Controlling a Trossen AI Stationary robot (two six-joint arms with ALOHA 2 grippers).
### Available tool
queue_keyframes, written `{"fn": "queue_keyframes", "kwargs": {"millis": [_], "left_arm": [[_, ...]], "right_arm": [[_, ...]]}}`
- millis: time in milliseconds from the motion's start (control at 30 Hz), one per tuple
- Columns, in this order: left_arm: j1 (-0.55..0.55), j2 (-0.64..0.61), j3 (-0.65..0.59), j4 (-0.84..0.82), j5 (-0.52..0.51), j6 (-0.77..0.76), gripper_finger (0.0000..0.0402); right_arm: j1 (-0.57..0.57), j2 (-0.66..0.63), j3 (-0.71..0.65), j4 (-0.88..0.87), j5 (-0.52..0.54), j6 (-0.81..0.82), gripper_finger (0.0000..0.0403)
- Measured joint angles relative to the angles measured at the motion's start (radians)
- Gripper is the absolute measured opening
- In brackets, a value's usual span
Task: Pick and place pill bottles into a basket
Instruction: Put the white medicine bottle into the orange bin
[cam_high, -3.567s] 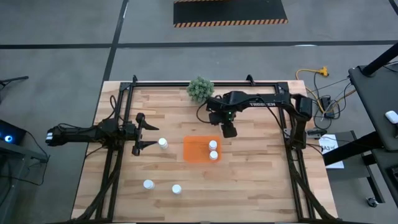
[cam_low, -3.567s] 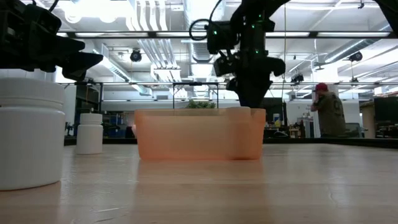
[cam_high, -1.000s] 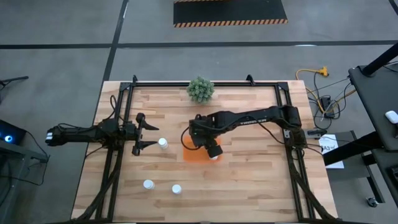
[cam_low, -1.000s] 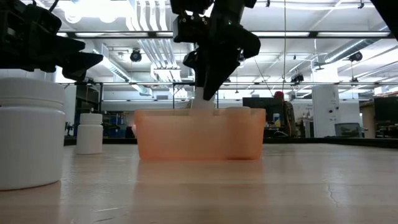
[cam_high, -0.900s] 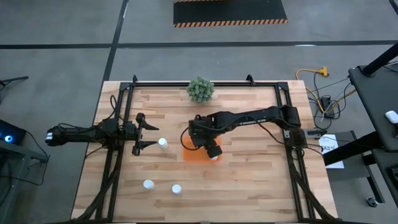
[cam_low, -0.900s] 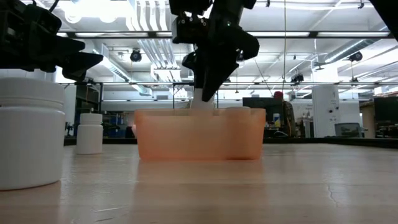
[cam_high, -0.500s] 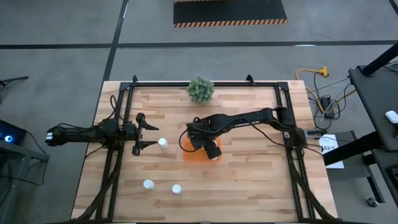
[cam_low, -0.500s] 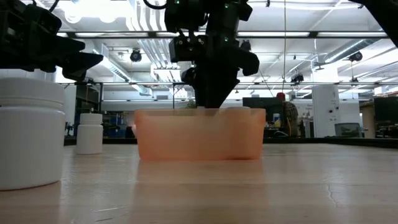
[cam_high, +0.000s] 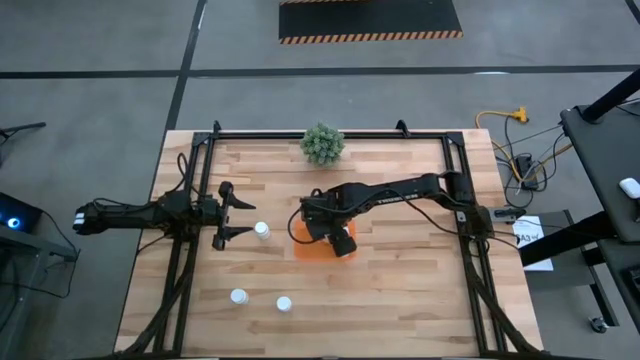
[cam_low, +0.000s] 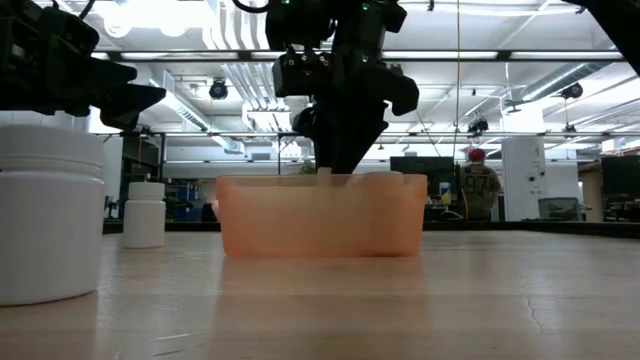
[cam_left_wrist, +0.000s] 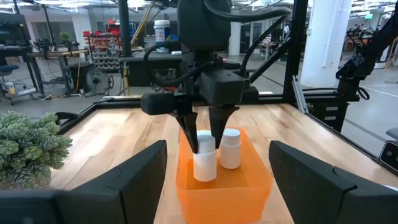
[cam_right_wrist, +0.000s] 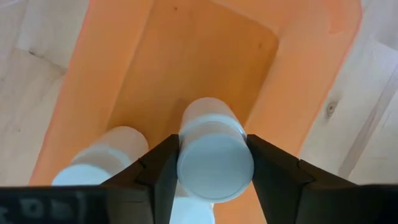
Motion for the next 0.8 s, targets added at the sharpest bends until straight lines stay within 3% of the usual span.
{"fn": "queue_keyframes", "kwargs": {"millis": [400,800], "left_arm": [[0.0,0.0,0.0,0.0,0.0,0.0,0.0265],[0.0,0.0,0.0,0.0,0.0,0.0,0.0265]], "right_arm": [[0.0,0.0,0.0,-0.019,0.034,-0.023,0.0178],[0.0,-0.002,0.001,-0.017,0.035,-0.022,0.0217]]}}
